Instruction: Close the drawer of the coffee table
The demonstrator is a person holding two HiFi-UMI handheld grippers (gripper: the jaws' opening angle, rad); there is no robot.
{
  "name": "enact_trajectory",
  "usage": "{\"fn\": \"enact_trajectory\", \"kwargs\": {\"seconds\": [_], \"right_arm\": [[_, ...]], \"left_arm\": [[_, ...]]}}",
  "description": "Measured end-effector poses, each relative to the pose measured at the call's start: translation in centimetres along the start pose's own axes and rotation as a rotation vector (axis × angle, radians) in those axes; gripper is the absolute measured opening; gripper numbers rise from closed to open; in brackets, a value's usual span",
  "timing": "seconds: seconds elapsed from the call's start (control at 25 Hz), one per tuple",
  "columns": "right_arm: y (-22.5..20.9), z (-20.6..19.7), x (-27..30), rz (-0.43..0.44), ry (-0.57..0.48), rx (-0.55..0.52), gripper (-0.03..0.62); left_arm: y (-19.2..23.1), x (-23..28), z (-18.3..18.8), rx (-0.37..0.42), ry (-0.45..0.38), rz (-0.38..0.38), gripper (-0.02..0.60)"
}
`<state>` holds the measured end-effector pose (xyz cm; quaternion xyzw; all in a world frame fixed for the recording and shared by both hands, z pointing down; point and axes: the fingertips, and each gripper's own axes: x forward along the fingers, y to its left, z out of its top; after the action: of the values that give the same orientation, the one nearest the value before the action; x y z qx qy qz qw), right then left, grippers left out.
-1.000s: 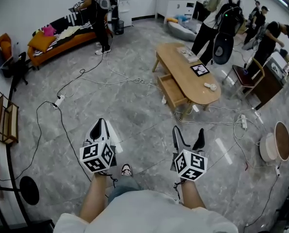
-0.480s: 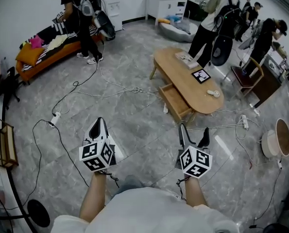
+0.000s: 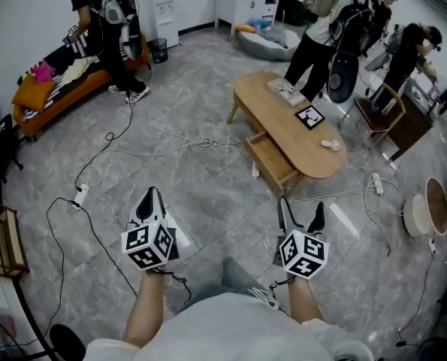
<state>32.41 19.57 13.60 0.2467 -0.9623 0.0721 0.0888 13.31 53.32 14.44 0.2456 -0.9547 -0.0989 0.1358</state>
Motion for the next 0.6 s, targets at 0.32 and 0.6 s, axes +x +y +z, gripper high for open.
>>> {"fn": "enact_trajectory", "kwargs": {"seconds": [0.32,0.6], "right_arm": [[-0.3,-0.8,6.1,-0.021,0.024,0.008,0.492],[-1.2,-0.2,14.8,-0.046,0.031,0.043,0.492]], "left_arm": [[-0.3,5.9,-0.2,0.022,0.027,-0.014,-0.005],[-1.4,15.3,1.2,0.050,0.046,-0.035,-0.005]]}}
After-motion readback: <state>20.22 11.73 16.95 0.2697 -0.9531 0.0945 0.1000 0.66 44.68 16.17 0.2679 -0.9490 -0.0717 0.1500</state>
